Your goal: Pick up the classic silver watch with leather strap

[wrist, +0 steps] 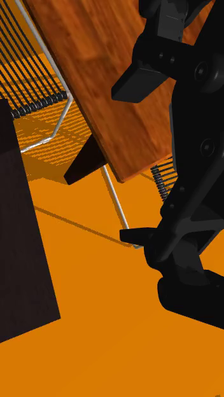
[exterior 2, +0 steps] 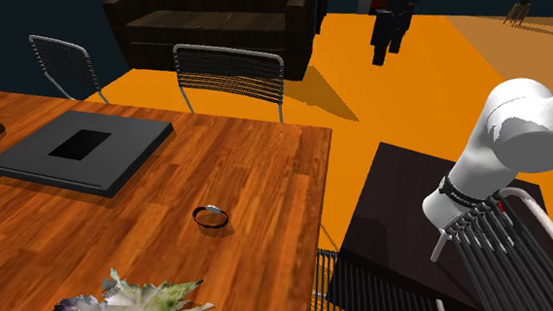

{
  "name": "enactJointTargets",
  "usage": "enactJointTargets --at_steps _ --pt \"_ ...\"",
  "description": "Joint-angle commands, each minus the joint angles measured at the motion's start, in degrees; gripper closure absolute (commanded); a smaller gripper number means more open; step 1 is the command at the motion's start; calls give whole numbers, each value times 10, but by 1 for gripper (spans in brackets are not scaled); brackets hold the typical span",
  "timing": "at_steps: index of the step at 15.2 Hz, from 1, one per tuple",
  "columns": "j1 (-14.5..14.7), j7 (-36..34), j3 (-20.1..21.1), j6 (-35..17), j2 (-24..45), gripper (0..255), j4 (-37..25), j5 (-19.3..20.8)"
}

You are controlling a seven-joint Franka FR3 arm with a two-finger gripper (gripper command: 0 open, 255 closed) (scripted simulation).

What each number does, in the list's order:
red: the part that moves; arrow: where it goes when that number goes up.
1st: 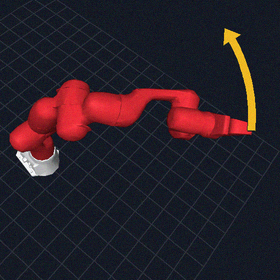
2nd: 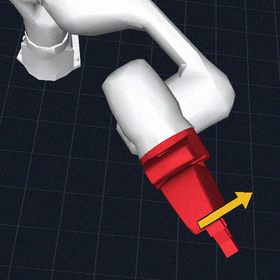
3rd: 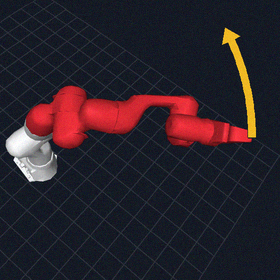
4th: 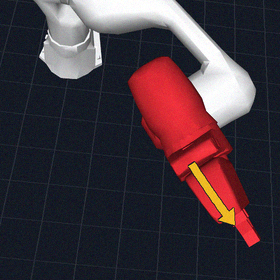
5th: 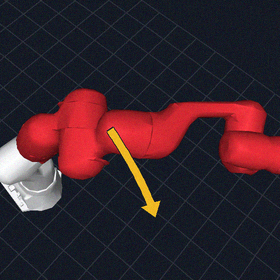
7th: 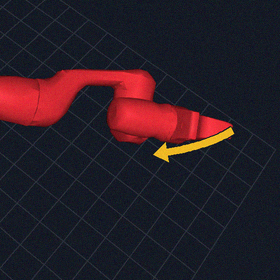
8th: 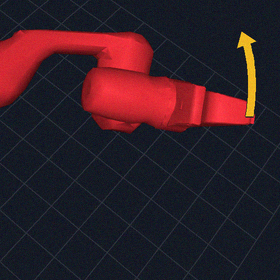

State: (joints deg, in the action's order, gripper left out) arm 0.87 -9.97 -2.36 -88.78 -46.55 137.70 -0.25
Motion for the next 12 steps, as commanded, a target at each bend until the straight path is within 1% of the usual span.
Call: enactJointTargets --at_steps 1,6,12 --pt "0 0 0 0 0 0 0 0" --pt "27 -36 43 -58 59 0 -1 -37" --pt "55 -75 94 -124 146 0 -24 -72"
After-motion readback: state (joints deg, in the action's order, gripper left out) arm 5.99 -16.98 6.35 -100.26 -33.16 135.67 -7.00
